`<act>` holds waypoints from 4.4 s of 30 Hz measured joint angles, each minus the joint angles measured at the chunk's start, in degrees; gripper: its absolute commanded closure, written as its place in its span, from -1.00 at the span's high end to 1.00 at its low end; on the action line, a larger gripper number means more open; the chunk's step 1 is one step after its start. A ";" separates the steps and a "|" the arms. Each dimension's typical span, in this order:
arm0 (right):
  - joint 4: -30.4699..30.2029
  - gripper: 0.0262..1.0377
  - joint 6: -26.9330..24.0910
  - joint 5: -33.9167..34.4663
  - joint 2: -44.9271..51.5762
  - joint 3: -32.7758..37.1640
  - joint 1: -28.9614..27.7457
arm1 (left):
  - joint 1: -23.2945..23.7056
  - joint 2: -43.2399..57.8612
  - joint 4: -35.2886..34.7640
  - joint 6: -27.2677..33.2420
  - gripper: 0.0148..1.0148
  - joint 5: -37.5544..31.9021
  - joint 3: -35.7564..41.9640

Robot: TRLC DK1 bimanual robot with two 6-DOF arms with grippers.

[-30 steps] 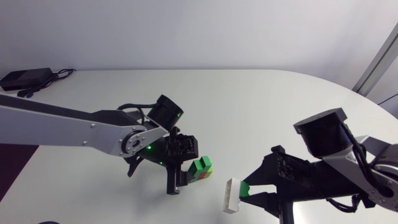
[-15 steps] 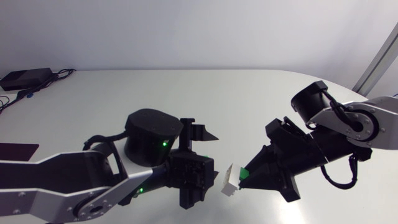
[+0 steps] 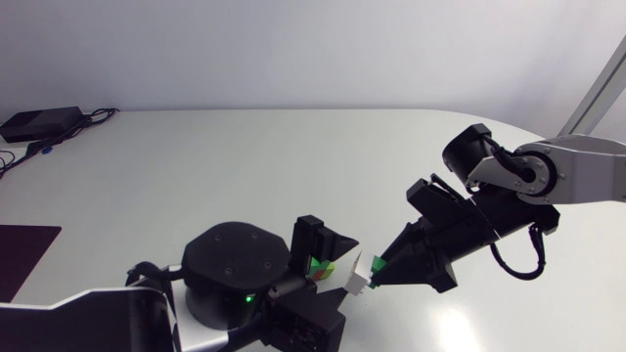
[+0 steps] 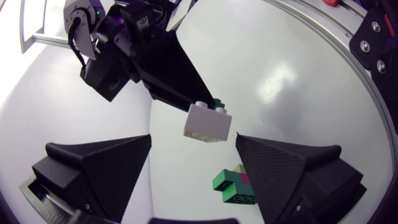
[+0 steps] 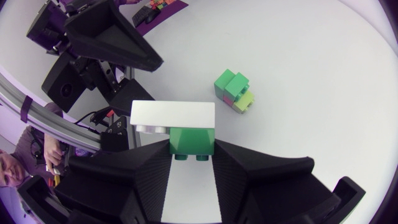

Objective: Disassemble duplo

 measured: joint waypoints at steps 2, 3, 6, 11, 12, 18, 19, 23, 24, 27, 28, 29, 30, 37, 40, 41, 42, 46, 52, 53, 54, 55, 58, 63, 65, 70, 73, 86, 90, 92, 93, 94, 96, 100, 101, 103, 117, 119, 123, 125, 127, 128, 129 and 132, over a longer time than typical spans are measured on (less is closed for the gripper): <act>0.00 -0.54 0.50 0.04 0.83 0.55 0.31 | -0.52 0.00 0.72 0.70 0.75 -0.48 0.00; -0.02 -0.54 1.03 0.11 1.03 0.81 0.52 | -0.72 0.00 1.07 1.03 0.70 -0.83 0.00; -0.07 -0.54 1.81 0.22 1.31 1.55 0.94 | -0.92 0.52 3.19 2.73 0.57 -1.33 -0.17; -0.17 -0.54 3.98 0.92 1.29 1.92 2.58 | -1.25 2.93 8.31 7.21 0.50 -2.56 -2.97; -0.24 -0.54 4.31 1.18 1.29 1.92 2.95 | -1.36 3.56 8.66 7.91 0.50 -2.58 -3.58; 0.04 -0.54 5.88 3.85 1.31 1.92 4.79 | -1.90 5.27 9.66 9.79 0.21 -2.84 -4.66; 0.28 -0.54 6.23 4.39 1.31 1.92 5.05 | -1.95 5.29 9.77 9.81 0.18 -2.89 -4.66; 1.57 -0.54 7.63 5.90 1.31 1.92 5.95 | -1.99 5.29 9.81 9.97 0.15 -2.97 -4.66; 1.99 -0.54 7.98 6.10 1.31 1.92 6.23 | -1.99 5.29 9.84 9.97 0.14 -2.97 -4.66; 2.58 -0.54 8.70 6.88 1.31 1.92 6.73 | -1.99 5.29 9.84 9.97 -0.11 -3.15 -4.66; 2.80 -0.54 8.90 7.08 1.31 1.90 6.93 | -1.99 5.29 9.84 9.97 -0.22 -3.21 -4.63; 2.93 -0.54 9.05 7.17 1.31 1.90 6.97 | -1.99 5.29 10.01 9.97 -0.30 -3.41 -4.63; 2.99 -0.54 9.05 7.32 1.31 1.90 7.13 | -1.99 5.29 10.12 9.97 -0.37 -3.45 -4.57; 4.44 -0.54 10.58 8.02 1.31 1.33 8.04 | -1.99 5.29 9.99 9.97 -0.40 -3.85 -4.48; 4.74 -0.50 11.02 8.02 1.31 1.03 8.09 | -1.99 5.29 9.75 9.97 -0.45 -3.85 -4.48; 4.74 -0.33 11.26 8.02 1.31 1.01 8.09 | -1.99 5.29 9.66 9.97 -0.45 -3.85 -4.48; 4.74 0.04 11.43 8.07 1.31 0.98 8.09 | -1.99 5.29 9.55 9.97 -0.46 -3.85 -4.48; 4.74 0.94 11.45 8.24 0.74 0.92 8.00 | -1.97 5.27 9.20 9.94 -0.46 -3.87 -4.48; 5.29 0.93 11.43 8.50 -3.21 0.11 5.88 | -0.68 2.16 1.27 4.87 -0.46 -2.25 -3.41; 5.75 0.92 11.43 8.66 -3.69 -0.22 5.68 | -0.07 1.46 -0.74 3.21 -0.46 -1.49 -2.60; 6.19 0.91 11.45 8.90 -4.13 -0.68 5.53 | 0.77 0.81 -2.86 1.49 -0.46 -0.28 -1.51; 6.62 0.91 11.45 8.92 -4.59 -1.22 5.42 | 1.86 0.11 -5.66 -0.90 -0.46 1.40 0.04; 11.58 0.91 11.72 12.61 -8.28 -4.85 6.01 | 6.38 -1.27 -18.58 -8.87 -0.46 9.86 7.21; 18.91 0.91 12.07 21.57 -18.84 -11.82 12.15 | 13.44 -1.38 -31.71 -17.81 -0.46 22.14 18.62; 20.37 0.91 12.11 23.71 -22.58 -13.81 15.17 | 14.71 -1.33 -35.78 -19.30 -0.46 25.94 21.27; 21.27 0.90 12.24 24.22 -28.94 -15.30 17.09 | 15.89 -0.70 -45.79 -19.89 -0.46 33.62 24.22; 21.29 0.79 12.24 24.22 -29.88 -15.30 17.35 | 15.93 0.09 -49.83 -19.41 -0.46 35.08 24.68; 21.42 -0.11 12.70 24.11 -29.97 -16.13 22.23 | 15.65 2.93 -51.34 -19.04 -0.46 35.65 27.04; 21.90 -0.46 12.70 24.22 -30.49 -16.68 22.67 | 15.10 3.04 -53.70 -19.04 -0.46 36.63 28.00; 22.34 -0.46 12.68 24.24 -31.01 -17.09 22.71 | 15.02 3.04 -54.71 -19.04 -0.46 37.07 28.55; 22.49 -0.47 12.66 24.20 -31.19 -17.14 22.75 | 15.02 3.04 -55.04 -19.04 -0.46 37.18 28.72; 22.51 -0.48 12.44 24.24 -31.43 -17.16 22.86 | 15.02 3.04 -55.17 -19.04 -0.46 37.44 28.79; 22.32 -0.50 11.93 24.06 -31.78 -17.31 23.23 | 15.02 3.04 -55.54 -19.04 -0.46 37.94 28.81; 20.72 -0.52 11.78 21.55 -32.09 -17.31 23.17 | 14.49 3.04 -56.54 -18.99 -0.46 38.49 28.76; 19.65 -0.52 11.45 20.24 -32.20 -17.31 22.51 | 14.05 3.04 -56.65 -18.82 -0.46 38.38 28.59; 17.84 -0.52 10.25 17.44 -32.50 -17.31 21.16 | 13.11 2.91 -56.37 -18.25 -0.46 37.94 27.93; 18.47 -0.51 10.29 25.14 -31.78 -16.81 14.08 | 19.32 1.73 -43.89 -17.14 -0.43 29.05 24.37; 21.09 -0.51 10.32 29.57 -29.38 -16.81 13.94 | 22.27 1.73 -39.36 -20.72 -0.42 26.05 24.37; 24.72 -0.51 10.34 35.04 -22.88 -16.85 13.94 | 26.12 3.08 -35.63 -26.38 -0.42 18.95 24.37; 25.16 -0.51 10.34 36.54 -20.74 -16.85 13.94 | 27.08 5.25 -35.67 -27.82 -0.42 16.33 24.37; 25.62 -0.51 10.36 37.55 -19.67 -16.87 14.01 | 27.98 7.98 -36.54 -28.96 -0.41 14.75 24.37; 25.86 -0.51 10.36 37.81 -19.37 -16.87 14.01 | 28.44 9.27 -37.48 -29.42 -0.41 14.27 24.24; 25.97 -0.51 10.36 38.03 -19.19 -16.87 14.03 | 28.76 10.36 -38.10 -29.88 -0.41 14.12 24.04; 25.97 -0.51 10.36 38.34 -18.69 -16.87 14.05 | 29.33 13.55 -40.74 -31.12 -0.41 13.94 23.89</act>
